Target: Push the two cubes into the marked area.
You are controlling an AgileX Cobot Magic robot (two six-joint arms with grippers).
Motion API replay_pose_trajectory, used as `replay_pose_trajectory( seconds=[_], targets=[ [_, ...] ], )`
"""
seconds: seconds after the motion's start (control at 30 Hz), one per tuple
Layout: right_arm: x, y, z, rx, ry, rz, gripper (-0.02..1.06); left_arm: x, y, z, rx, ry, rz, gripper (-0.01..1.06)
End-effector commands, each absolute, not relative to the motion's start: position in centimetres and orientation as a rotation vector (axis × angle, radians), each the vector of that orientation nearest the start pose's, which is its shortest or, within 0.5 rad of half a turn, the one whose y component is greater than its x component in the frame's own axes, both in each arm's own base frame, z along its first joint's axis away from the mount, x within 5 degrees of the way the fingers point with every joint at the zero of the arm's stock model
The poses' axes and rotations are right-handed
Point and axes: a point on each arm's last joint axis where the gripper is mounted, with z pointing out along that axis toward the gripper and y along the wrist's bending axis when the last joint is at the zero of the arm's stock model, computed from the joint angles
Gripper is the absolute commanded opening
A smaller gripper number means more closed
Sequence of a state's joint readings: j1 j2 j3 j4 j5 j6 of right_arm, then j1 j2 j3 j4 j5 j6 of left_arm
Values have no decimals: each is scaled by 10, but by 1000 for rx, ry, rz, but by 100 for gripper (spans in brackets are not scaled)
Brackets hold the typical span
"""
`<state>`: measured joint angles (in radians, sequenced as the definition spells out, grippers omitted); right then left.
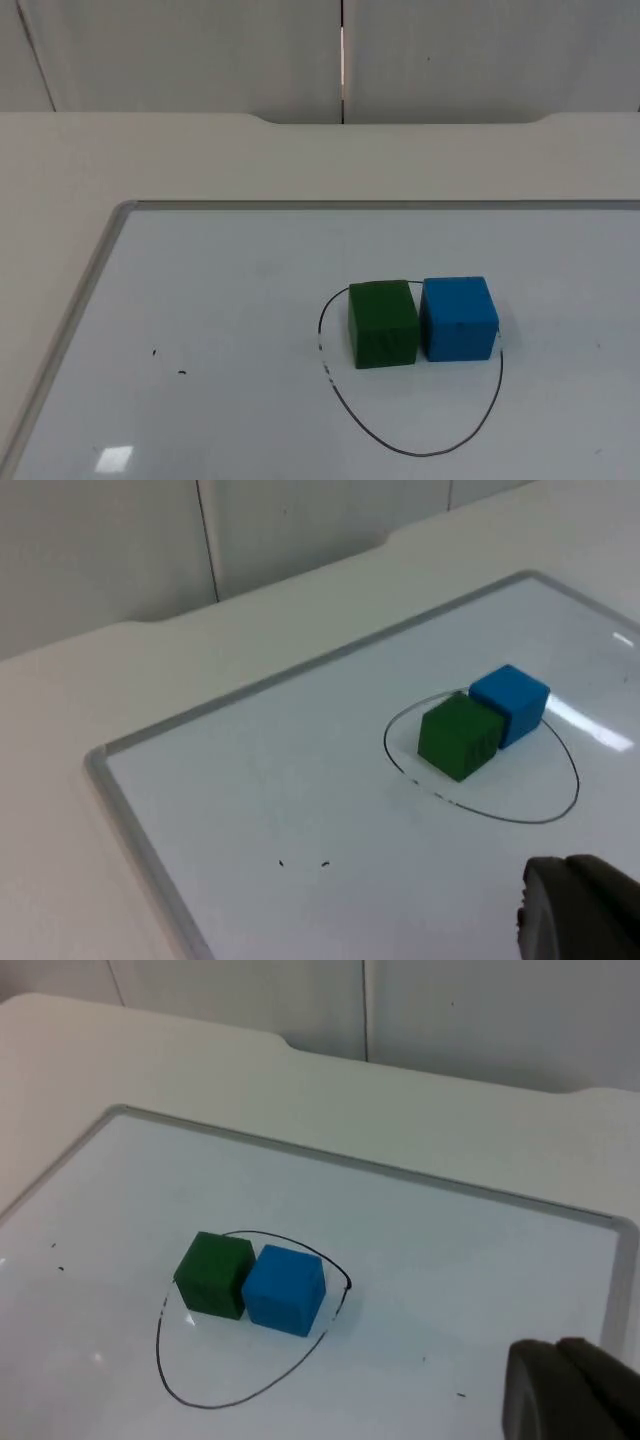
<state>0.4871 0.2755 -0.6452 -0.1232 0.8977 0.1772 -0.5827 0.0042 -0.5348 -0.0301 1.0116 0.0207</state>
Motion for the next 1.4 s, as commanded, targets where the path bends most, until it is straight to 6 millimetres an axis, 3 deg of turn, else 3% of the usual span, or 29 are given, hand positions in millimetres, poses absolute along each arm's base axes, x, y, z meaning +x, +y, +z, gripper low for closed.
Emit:
replay_pose_trajectory(
  seconds=[0.0, 0.4, 0.67, 0.77, 0.97, 1.17, 1.37],
  targets=[
    [27, 4, 326, -340, 1987, 262, 0, -9, 0, 291, 627, 1884, -424, 0],
    [0, -12, 306, -345, 1938, 250, 0, -12, -3, 292, 666, 1871, -459, 0],
    [-9, -16, 294, -352, 1977, 241, 0, -30, 8, 317, 669, 1833, -458, 0],
    [-3, -13, 281, -365, 2022, 231, 0, -27, 6, 307, 694, 1889, -448, 0],
    [-3, -13, 281, -374, 2020, 231, 0, -12, -4, 285, 729, 1897, -420, 0],
    [-3, -13, 281, -382, 2014, 224, 0, -9, -4, 275, 755, 1946, -385, 0],
    [-2, -13, 281, -424, 2003, 194, 0, -6, 0, 275, 666, 1976, -365, 0]
  ],
)
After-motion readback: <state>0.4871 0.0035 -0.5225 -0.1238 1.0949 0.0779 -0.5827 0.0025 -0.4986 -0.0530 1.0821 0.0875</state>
